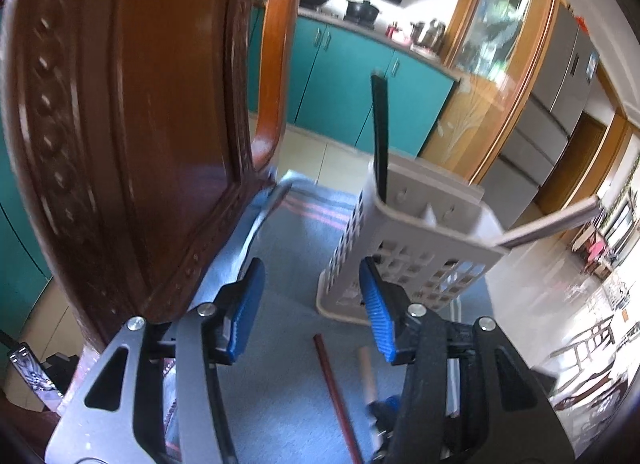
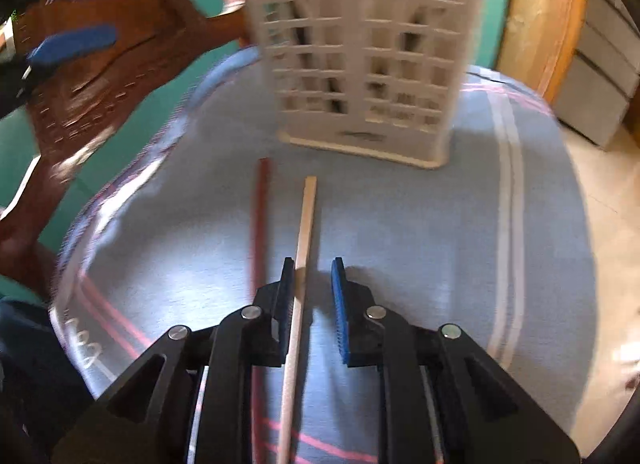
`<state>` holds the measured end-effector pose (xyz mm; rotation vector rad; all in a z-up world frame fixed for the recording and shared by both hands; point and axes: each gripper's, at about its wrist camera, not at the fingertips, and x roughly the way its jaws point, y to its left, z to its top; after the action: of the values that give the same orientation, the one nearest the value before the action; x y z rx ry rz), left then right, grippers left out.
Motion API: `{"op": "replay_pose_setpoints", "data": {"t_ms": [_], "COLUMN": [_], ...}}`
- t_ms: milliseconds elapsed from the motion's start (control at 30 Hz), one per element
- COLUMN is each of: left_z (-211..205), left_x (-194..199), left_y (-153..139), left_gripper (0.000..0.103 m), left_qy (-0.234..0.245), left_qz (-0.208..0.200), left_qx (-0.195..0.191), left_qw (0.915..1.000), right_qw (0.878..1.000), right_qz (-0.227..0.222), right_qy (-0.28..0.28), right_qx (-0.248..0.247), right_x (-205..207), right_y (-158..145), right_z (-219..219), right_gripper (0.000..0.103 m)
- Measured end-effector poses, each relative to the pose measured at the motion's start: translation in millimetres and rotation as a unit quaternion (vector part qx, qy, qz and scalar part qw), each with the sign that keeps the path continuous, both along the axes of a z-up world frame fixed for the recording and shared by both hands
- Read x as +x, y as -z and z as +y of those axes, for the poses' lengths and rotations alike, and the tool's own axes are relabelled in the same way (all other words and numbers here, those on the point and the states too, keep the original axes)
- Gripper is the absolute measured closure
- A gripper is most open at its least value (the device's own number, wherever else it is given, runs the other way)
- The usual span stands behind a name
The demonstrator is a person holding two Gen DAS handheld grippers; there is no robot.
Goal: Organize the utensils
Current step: 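Close the left tool on a red-brown chopstick while the right tool aligns over a light wooden chopstick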
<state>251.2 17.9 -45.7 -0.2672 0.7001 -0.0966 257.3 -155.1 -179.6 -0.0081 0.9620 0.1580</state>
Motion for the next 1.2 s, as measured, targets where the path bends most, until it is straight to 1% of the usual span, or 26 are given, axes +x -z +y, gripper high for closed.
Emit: {"op": "replay_pose_setpoints", "data": {"t_ms": [33,100,167,267,300,367,400,567,633,667,700,733,800,867,900,933,1033,1133,1200], "left_z": [-2.1,-5.4,-9.3,-21.4,-24.9,-32.3,-37.6,-47.1,-51.6,-52.0,-53.7,-55.0,-56.9,-59.1,-60.3,-61.6,-64.1,-59.2,-60.4], "left_x": [2.7,7.5,12.6,22.9,25.4,29.7,32.4,39.2,41.5,41.5,40.9,40.6,38.9,37.9,37.7,37.3,35.6,30.8,34.4], "left_y": [4.9,14.3,24.7,46.7,52.4,63.0,70.8,94.5,100.1,103.4,104.5,105.7,107.6,107.4,107.7,107.9,107.1,105.9,102.8], "left_gripper": [0.053,0.053,0.053,0.053,0.053,0.052,0.052,0.052,0.052,0.054,0.056,0.060,0.064,0.079,0.083,0.089,0.090,0.093,0.094], "left_qy": [0.003,0.007,0.012,0.021,0.022,0.025,0.027,0.030,0.033,0.035,0.036,0.038,0.043,0.051,0.058,0.066,0.080,0.097,0.112], "left_qz": [0.011,0.031,0.052,0.092,0.101,0.117,0.129,0.164,0.171,0.175,0.170,0.170,0.166,0.163,0.161,0.160,0.156,0.153,0.142], "left_qx": [0.003,0.007,0.009,0.018,0.020,0.029,0.038,0.058,0.067,0.071,0.082,0.091,0.098,0.104,0.106,0.106,0.106,0.096,0.093], "left_qw": [0.9999,0.9995,0.9985,0.9954,0.9944,0.9923,0.9906,0.9843,0.9825,0.9813,0.9813,0.9806,0.9803,0.9798,0.9795,0.9792,0.9787,0.9788,0.9792], "right_qw": [1.000,0.999,0.997,0.993,0.992,0.989,0.988,0.986,0.987,0.987,0.987,0.987,0.988,0.988,0.988,0.988,0.988,0.988,0.988], "right_qz": [0.005,0.024,0.032,0.019,0.015,0.009,0.008,0.014,0.016,0.017,0.018,0.019,0.021,0.022,0.022,0.023,0.025,0.028,0.029], "right_qy": [0.010,0.035,0.056,0.085,0.096,0.116,0.122,0.134,0.130,0.129,0.128,0.125,0.123,0.123,0.122,0.122,0.123,0.125,0.125], "right_qx": [0.005,0.031,0.051,0.073,0.079,0.088,0.092,0.098,0.096,0.096,0.096,0.095,0.095,0.094,0.093,0.093,0.091,0.092,0.092], "right_x": [1.4,4.2,6.0,8.2,8.1,7.9,6.4,5.1,4.6,5.9,6.0,6.7,7.1,8.6,8.3,4.5,4.8,5.5,6.3], "right_y": [-1.7,-2.8,-4.4,-8.6,-9.5,-12.2,-13.7,-12.1,-10.9,-10.2,-9.1,-8.6,-7.9,-6.8,-7.0,-8.8,-7.1,-5.0,-4.7], "right_z": [-5.7,-20.9,-32.4,-48.4,-54.1,-65.1,-71.4,-82.0,-80.5,-78.5,-78.7,-78.0,-77.2,-75.9,-75.5,-74.7,-74.3,-75.2,-75.6], "right_gripper": [0.086,0.086,0.086,0.085,0.084,0.083,0.083,0.083,0.083,0.082,0.081,0.080,0.080,0.080,0.079,0.079,0.079,0.079,0.079]}}
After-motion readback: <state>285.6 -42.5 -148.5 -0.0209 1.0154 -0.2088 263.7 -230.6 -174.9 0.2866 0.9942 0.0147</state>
